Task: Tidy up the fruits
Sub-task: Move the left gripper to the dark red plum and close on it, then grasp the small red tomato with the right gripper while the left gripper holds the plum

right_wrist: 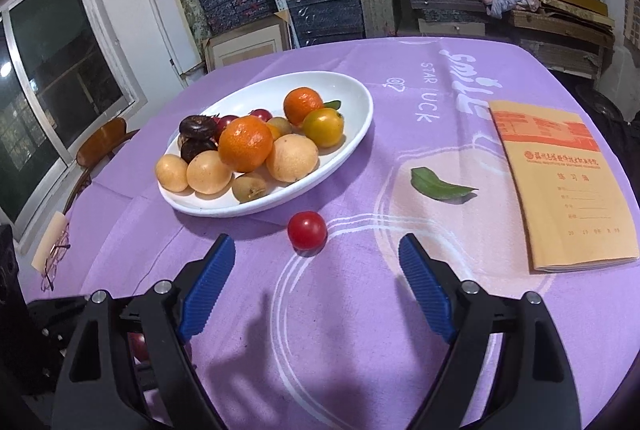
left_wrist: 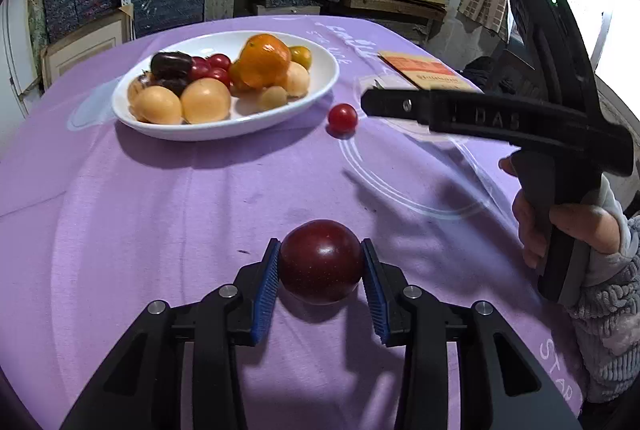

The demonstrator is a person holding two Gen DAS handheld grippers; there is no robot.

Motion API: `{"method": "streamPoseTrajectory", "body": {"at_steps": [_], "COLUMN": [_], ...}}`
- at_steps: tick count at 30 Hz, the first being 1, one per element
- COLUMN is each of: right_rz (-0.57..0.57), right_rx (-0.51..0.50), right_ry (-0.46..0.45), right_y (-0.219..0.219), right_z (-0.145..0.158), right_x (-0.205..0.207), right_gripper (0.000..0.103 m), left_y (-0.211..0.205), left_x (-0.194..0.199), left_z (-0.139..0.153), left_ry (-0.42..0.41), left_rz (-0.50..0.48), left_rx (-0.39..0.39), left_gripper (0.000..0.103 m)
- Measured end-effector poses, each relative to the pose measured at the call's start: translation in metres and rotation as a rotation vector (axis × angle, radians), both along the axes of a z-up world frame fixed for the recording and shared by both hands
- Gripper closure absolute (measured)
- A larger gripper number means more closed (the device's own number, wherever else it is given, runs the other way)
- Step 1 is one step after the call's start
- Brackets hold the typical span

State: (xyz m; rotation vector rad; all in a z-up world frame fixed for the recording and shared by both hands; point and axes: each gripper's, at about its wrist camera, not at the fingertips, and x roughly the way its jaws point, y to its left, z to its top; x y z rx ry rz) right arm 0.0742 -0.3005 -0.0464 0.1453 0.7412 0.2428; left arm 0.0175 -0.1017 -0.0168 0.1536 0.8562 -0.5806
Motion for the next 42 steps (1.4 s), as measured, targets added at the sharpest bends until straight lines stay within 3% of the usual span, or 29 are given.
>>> {"method": "streamPoseTrajectory", "body": {"at_steps": [4, 6, 9, 22, 26, 32, 42], "right_rz": [0.069, 0.086, 0.092, 0.046, 0.041, 0.033, 0.031], "right_rx": [-0.119, -0.156, -0.148, -0.153, -0.162, -0.149, -0.126], "right_ry": [-0.017, -0.018, 0.002, 0.051, 0.078, 0.09, 0.037], "right_y": [0.028, 0.037, 0.04, 0.039, 0.038, 0.033, 0.027], "right_z": [-0.006, -0.01, -0.012, -0.018, -0.022, -0.024, -0.01], "right_x": [0.002, 0.005, 0.014, 0.041, 0.044, 0.047, 0.026], "right_gripper": [0.022, 0.028, 0.038, 0.057, 0.074, 0.076, 0.077], "left_y": [0.027, 0.038, 0.046, 0.047, 0.046, 0.047, 0.054], "left_x": [0.008, 0.014, 0.022, 0.02, 0.021, 0.024, 0.03], "left_z": [0.007, 0.007, 0.006, 0.006, 0.005, 0.002, 0.006], "left_ry": [-0.037, -0.021, 0.012, 0.021, 0.023, 0.037, 0.03], "left_rz": [0.088, 0.126, 0.146, 0.125, 0.125, 0.133, 0.161], "left_rx": [0.006, -0.007, -0.033, -0.046, -0.042, -0.043, -0.06], "left_gripper": [0.063, 0.063, 0.063, 0.063, 0.063, 0.063, 0.063]}}
